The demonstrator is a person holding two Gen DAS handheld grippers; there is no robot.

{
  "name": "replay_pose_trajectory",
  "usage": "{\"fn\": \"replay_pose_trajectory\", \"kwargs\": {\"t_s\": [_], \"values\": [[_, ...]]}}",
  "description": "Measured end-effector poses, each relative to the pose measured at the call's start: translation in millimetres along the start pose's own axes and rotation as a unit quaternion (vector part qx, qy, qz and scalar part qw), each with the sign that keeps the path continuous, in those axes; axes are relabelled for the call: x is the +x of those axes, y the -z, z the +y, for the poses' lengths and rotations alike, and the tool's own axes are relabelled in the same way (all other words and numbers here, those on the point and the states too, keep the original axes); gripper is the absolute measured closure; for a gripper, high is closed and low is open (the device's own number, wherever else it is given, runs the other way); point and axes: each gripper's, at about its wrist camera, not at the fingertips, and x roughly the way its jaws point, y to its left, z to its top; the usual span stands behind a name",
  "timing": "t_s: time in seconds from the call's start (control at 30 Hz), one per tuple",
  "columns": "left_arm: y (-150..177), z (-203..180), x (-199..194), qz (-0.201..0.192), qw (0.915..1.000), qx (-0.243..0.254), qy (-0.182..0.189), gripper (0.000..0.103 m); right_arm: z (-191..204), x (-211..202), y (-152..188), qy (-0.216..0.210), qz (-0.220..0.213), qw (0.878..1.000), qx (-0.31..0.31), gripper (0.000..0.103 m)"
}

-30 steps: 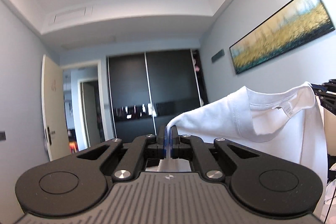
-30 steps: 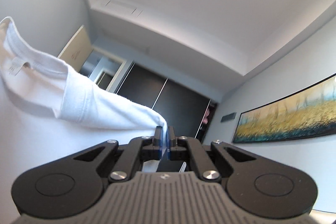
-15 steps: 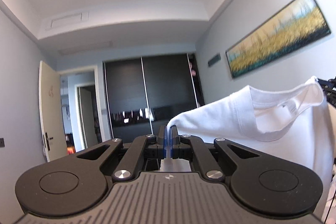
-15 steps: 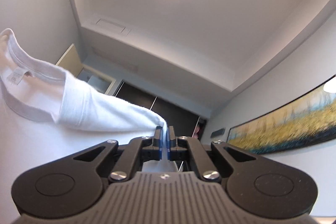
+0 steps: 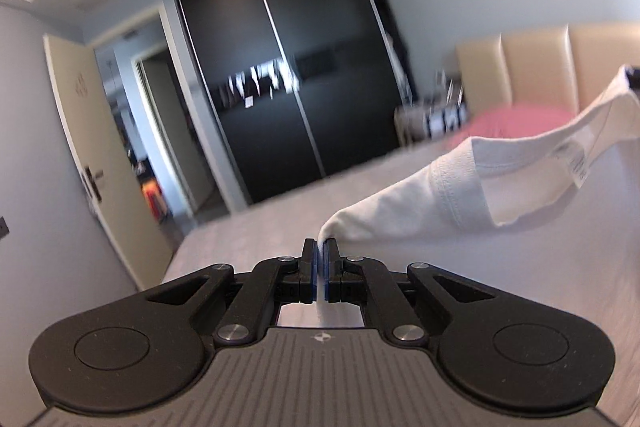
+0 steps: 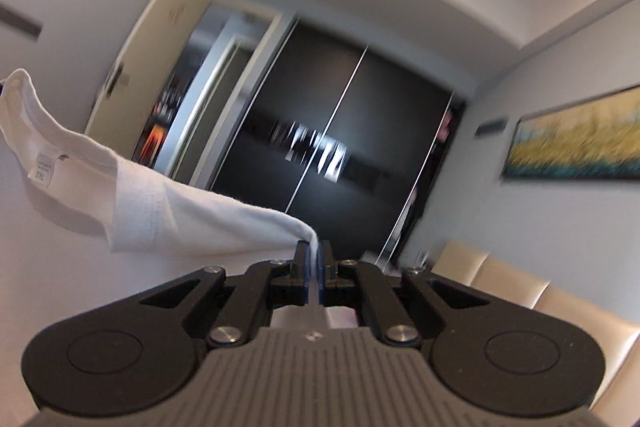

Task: Fold clothes
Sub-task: 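Lift the white shirt high with both grippers and shake it out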

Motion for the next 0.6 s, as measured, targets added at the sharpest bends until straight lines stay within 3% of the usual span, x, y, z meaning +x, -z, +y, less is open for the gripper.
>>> {"fn": "replay_pose_trajectory", "kwargs": {"t_s": [0.27,0.43,0.6], "values": [[57.8,-13.5,152.3,0.117,0.9931,0.011,0.005,0.102,55.4,153.5,86.4,-0.038,0.147,0.988,-0.006,0.099],[91.8,-16.1,215.1,0.181,0.9834,-0.008,0.015,0.101,77.9,219.8,129.7,-0.052,0.216,0.975,0.015,0.099],[108.8,-23.5,253.9,0.212,0.9772,-0.013,0.013,0.101,108.6,254.9,162.5,-0.058,0.243,0.968,0.008,0.097]]}}
